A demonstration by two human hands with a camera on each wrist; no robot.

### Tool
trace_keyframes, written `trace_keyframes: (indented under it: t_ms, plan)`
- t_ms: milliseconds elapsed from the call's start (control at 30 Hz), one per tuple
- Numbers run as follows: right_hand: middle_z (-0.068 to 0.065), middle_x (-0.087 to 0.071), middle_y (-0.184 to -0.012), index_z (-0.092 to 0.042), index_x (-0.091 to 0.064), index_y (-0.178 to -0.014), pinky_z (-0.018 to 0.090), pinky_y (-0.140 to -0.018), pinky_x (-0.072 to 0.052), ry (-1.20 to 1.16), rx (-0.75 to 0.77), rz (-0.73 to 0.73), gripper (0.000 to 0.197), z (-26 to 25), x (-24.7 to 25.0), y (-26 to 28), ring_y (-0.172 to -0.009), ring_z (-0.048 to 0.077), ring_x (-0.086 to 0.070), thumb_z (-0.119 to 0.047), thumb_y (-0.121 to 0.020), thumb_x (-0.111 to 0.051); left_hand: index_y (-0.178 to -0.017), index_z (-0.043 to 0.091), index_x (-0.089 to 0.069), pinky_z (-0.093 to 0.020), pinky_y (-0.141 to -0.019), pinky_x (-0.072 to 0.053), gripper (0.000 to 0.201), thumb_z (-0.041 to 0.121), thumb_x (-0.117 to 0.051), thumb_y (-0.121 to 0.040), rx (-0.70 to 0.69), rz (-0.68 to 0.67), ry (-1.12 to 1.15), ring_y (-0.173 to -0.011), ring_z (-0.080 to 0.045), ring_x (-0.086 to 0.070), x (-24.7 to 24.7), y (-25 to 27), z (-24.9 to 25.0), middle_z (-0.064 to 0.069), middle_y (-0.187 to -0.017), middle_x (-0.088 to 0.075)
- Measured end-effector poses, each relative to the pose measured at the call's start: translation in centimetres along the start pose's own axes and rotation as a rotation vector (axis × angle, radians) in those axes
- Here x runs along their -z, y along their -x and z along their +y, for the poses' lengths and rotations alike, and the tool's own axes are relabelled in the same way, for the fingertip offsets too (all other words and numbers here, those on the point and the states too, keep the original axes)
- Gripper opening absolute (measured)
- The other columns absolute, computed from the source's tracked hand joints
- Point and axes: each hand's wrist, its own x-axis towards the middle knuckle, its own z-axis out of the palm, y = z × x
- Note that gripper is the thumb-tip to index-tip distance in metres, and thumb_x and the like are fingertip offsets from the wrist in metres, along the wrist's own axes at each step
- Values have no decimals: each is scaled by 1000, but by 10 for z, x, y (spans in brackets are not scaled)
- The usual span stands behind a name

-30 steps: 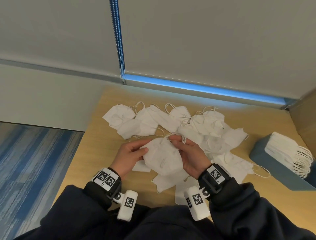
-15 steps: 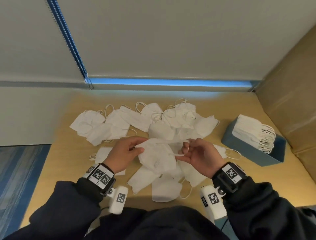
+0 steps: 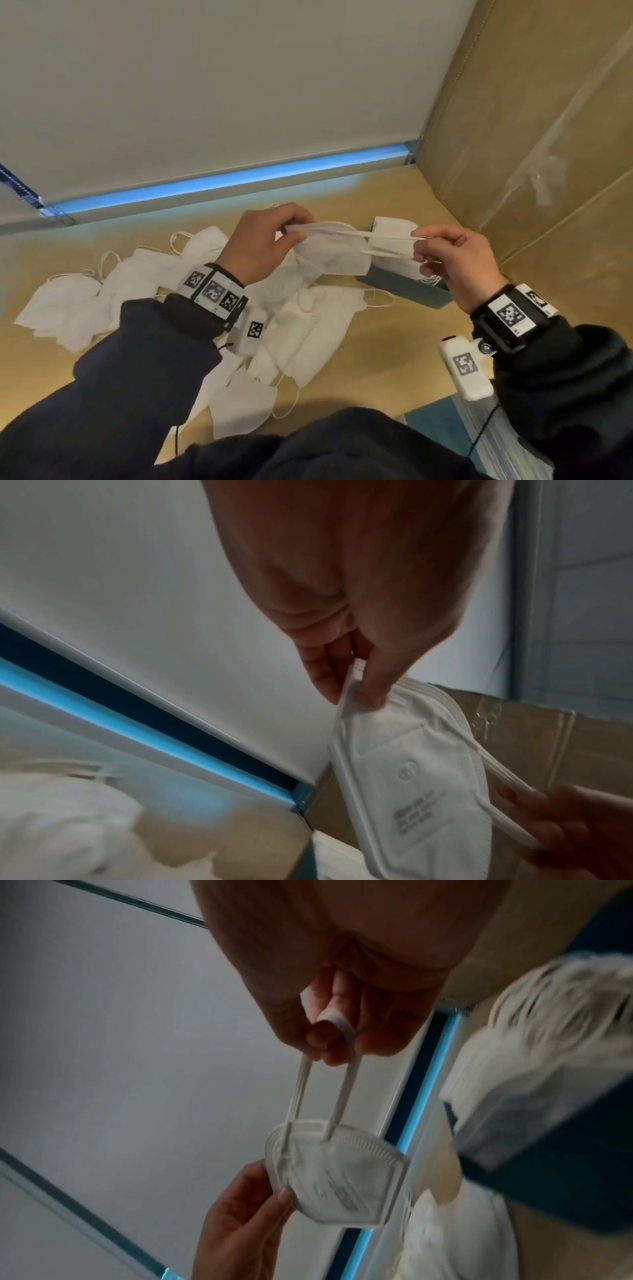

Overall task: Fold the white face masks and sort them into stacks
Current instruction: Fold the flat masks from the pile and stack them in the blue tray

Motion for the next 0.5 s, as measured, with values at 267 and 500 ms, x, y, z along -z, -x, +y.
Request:
trace_keyframes:
  t_ms: [267,500]
  plan:
    - [12,-69,-70,-1,-72,-91,24,-57,-57,131,-53,-11,9,24,77,-33,-65,20,-64,7,-88,-68,-108,21,-70,-24,-85,-44,20,8,-62,-95,-157,-203,-89,-89,-9,-60,-116,-88,34,8,-102,-73]
    - [18,-75,-84,-2,-71,-98,31,-69,-62,148,-102,-109,14,57,93,-46,-78,23,-70,5,-86,-72,-109,22,-67,-27,-85,-44,18,11,-58,-98,-98,-248,-196,-92,-12,-58,-144,-104,19,6,-105,-71]
